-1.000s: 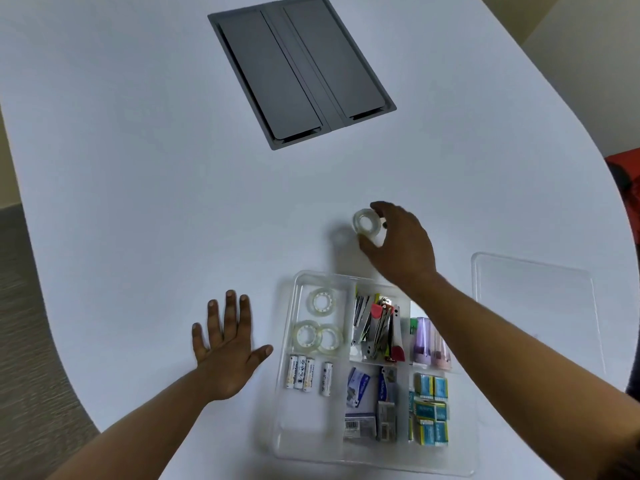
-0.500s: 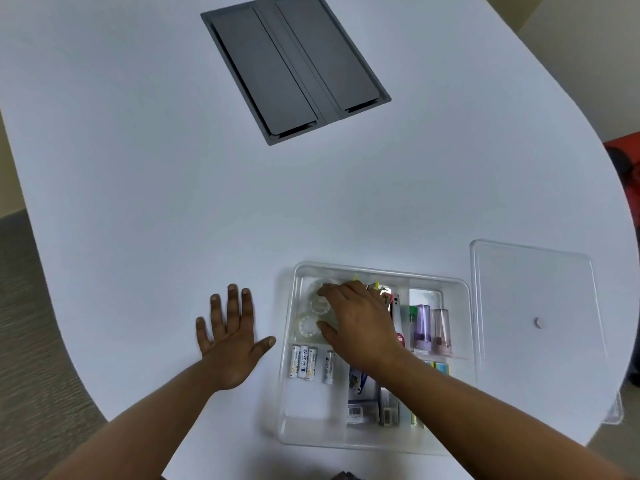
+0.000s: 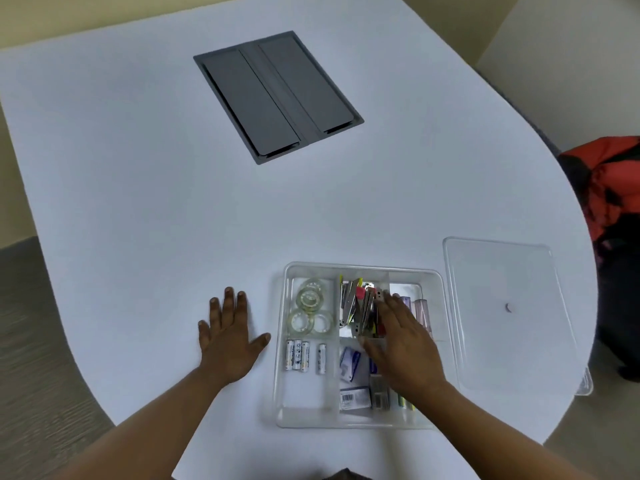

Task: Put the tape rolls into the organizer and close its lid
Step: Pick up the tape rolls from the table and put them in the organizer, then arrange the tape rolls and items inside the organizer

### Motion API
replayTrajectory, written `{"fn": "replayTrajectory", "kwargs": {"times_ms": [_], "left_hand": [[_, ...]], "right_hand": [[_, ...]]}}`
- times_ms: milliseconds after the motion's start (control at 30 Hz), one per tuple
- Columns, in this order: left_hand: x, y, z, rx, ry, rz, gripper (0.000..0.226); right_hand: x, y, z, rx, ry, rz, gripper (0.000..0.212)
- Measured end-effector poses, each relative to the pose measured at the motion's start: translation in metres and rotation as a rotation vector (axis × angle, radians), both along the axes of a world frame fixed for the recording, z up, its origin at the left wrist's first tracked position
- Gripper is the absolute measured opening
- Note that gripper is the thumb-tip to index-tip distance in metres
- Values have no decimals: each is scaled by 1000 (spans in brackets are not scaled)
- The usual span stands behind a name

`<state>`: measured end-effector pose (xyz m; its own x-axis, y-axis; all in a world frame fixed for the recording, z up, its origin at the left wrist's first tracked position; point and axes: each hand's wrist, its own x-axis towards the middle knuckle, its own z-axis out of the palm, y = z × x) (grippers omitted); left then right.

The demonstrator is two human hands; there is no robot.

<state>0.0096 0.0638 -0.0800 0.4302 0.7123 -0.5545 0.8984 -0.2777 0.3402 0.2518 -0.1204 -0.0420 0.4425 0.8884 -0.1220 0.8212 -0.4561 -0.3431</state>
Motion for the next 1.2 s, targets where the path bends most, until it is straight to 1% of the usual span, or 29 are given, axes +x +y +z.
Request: {"fn": "replayTrajectory", "kwargs": {"times_ms": [67,133,200,267,333,433,533,600,667,767,833,967,1000,1067,1200], "left_hand": [[-1,-5,15,98,-159,113,71],[2,-13,30,158,-328,201,53],[11,-18,45,239,-380,132,38],[27,-23,57,284,-372,-17,28],[43,-22,70,321,-355,-159,25],[67,-15,74,309,-307,-295,29],[89,-15,68,322,-142,-461,32],[97,-15,64,334,-29,-523,32],[102,-16,60,322,49,-517,31],[107,-17,58,327,108,-508,25],[110,-18,60,320,124,-503,17],[111,-17,70,316,139,-532,9],[111,-17,71,307,141,-530,9],[109,-18,73,292,156,-523,19],[111,-18,73,237,168,-523,28]], "right_hand": [[-2,-12,-3,-17,4,-5,74],[-5,-17,-9,-59,-24,49,78],[-4,-17,-18,-60,-64,57,80],[1,-20,-20,-53,-66,27,83],[0,-20,-19,-34,-60,27,85],[-2,-16,-22,-29,-50,50,86],[0,-19,-23,-35,-57,59,85],[1,-20,-23,-39,-56,66,84],[0,-21,-23,-36,-48,64,82],[-2,-20,-22,-13,-33,49,77],[-2,-20,-22,-9,-32,50,75],[-1,-21,-24,-6,-51,56,74],[-1,-22,-25,-7,-48,53,74],[-1,-22,-27,-7,-48,50,72],[0,-22,-26,-3,-44,57,72]]}}
